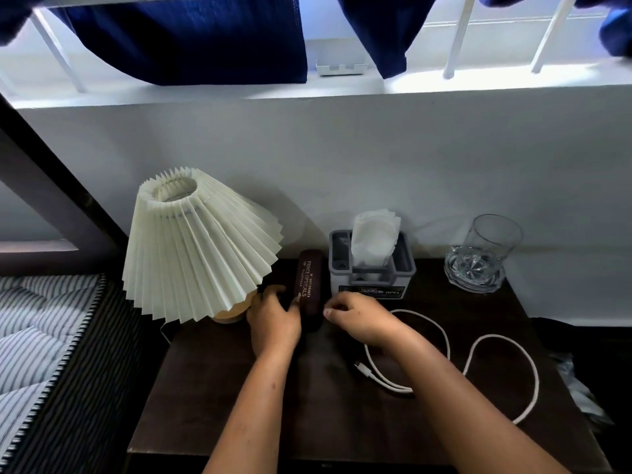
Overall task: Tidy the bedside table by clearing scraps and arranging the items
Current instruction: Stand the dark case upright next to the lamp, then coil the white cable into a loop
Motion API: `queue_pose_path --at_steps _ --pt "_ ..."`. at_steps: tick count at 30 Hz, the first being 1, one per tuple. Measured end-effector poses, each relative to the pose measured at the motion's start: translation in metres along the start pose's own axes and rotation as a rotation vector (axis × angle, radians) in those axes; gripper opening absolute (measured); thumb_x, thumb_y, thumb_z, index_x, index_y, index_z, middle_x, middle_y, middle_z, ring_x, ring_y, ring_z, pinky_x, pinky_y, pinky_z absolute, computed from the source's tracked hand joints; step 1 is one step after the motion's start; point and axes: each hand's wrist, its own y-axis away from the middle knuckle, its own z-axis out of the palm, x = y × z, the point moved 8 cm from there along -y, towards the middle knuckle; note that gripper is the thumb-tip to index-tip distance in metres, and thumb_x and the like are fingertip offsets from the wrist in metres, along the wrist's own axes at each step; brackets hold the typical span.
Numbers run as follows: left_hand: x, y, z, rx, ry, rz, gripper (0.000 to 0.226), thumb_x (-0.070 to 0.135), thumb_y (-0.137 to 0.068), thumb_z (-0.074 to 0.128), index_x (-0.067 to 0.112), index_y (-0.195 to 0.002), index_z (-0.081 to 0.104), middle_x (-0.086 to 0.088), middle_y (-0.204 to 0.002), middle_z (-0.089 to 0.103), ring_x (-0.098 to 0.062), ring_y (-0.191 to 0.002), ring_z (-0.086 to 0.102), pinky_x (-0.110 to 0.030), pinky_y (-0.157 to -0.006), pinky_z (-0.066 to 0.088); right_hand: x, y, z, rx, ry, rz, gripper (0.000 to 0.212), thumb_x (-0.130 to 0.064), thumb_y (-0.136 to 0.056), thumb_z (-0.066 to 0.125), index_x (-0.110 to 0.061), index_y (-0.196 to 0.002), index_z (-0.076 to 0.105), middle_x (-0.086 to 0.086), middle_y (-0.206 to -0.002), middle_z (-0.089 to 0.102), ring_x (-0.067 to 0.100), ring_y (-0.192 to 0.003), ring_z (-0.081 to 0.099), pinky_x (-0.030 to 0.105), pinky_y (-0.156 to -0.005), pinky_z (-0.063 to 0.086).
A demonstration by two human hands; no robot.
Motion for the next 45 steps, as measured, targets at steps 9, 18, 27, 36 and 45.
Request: queue_pose_path --at_steps 9,18,27,36,45 --pt "0.044 0.052 0.018 -0.158 -0.236 0.332 0.036 0.023 -0.084 0.063 0.024 -0.119 0.055 -0.004 -0.133 0.041 -0.026 -0.125 0.033 -0.035 -0.101 0.037 0.053 0.055 -0.011 -0.189 0.727 0.276 0.055 -0.04 -0.063 0.081 -0.017 -0.108 0.059 0.004 -0.117 0.061 0.027 -0.107 0.06 0.037 -0.085 0.05" --pt "0.051 0.12 0.04 -0.372 -0.346 0.586 0.037 0.024 -0.085 0.059 0.025 -0.121 0.052 0.004 -0.129 0.047 -0.02 -0.121 0.037 -0.035 -0.102 0.039 0.056 0.094 -0.019 0.109 0.689 0.107 0.019 -0.023 -0.085 0.056 -0.02 -0.103 0.059 0.007 -0.117 0.061 0.029 -0.113 0.056 0.036 -0.084 0.047" --pt "0.088 0.181 -0.015 -0.08 -0.332 0.743 0.022 0.042 -0.091 0.045 0.025 -0.102 0.053 0.004 -0.102 0.058 -0.021 -0.099 0.047 -0.038 -0.077 0.043 -0.009 0.181 -0.058 0.627 0.288 -0.328 0.009 -0.021 -0.089 0.05 -0.018 -0.091 0.059 0.002 -0.096 0.058 0.024 -0.09 0.056 0.038 -0.075 0.047" --pt "0.103 0.221 -0.036 -0.897 1.378 -0.082 0.019 0.02 -0.09 0.04 0.013 -0.08 0.054 0.003 -0.042 0.041 -0.011 -0.046 0.044 -0.02 -0.048 0.039 -0.007 0.178 -0.052 0.533 0.033 -0.347 0.024 -0.002 -0.08 0.059 -0.024 -0.078 0.052 -0.01 -0.074 0.055 0.002 -0.07 0.052 0.017 -0.068 0.04" --pt "0.081 0.116 -0.072 -0.287 1.717 -0.037 0.035 0.02 -0.098 0.031 0.013 -0.13 0.044 0.006 -0.084 0.074 -0.018 -0.084 0.071 -0.028 -0.073 0.057 -0.03 0.119 -0.029 0.273 -0.109 -0.305 0.013 -0.022 -0.092 0.052 -0.025 -0.079 0.052 -0.004 -0.061 0.049 0.011 -0.055 0.047 0.029 -0.053 0.047"
